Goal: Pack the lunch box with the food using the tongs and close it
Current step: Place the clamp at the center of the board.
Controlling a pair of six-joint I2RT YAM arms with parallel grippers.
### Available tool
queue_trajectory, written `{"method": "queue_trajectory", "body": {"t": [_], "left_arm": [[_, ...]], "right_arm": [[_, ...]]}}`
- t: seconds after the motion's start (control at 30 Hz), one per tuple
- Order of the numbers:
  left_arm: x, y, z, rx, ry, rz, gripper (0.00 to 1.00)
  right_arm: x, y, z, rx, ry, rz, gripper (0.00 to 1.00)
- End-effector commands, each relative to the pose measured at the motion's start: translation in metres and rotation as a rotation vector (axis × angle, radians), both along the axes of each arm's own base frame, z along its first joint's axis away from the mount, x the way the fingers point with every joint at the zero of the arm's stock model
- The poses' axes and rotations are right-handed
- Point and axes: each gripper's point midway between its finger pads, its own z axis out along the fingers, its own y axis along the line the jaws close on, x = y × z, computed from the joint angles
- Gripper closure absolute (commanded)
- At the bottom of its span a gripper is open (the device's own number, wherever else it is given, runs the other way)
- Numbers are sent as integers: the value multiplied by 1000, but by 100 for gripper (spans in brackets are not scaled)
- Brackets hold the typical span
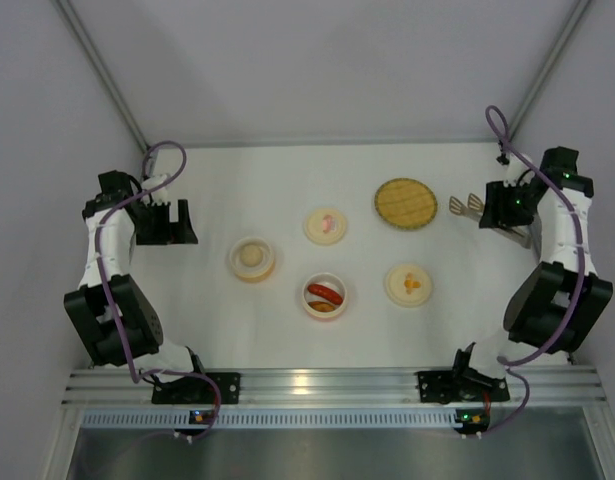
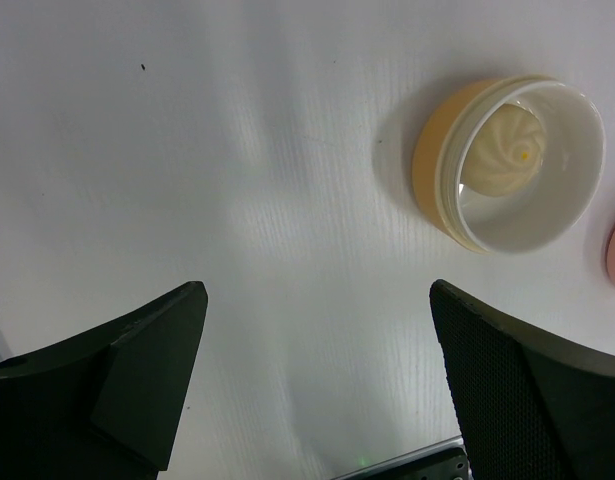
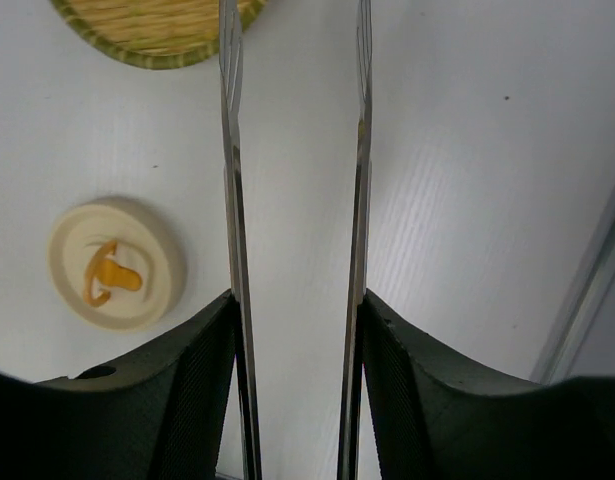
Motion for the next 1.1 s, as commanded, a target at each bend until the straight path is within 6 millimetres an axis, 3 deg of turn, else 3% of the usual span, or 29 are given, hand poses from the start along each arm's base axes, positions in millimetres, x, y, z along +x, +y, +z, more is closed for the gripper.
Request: {"method": "queue_trajectory", "body": {"t": [0.0, 0.1, 0.27, 0.4, 0.87, 1.07], "left_arm": [[7, 1, 9, -7, -29, -9, 2], [9, 1, 8, -12, -29, -8, 2], [12, 0, 10, -24, -30, -3, 2], [10, 2, 10, -5, -32, -6, 2], [11, 0, 8, -20, -31, -6, 2], [8, 1, 6, -8, -25, -7, 2]], "right_arm": [[28, -47, -10, -112, -46, -42, 51], [38, -69, -34, -150, -20, -96, 51], [54, -88, -68, -174, 1, -186, 50], [50, -88, -84, -179, 14, -183, 49], [11, -79, -147, -193, 152, -93, 47], [4, -73, -161, -167, 195, -82, 43]]}}
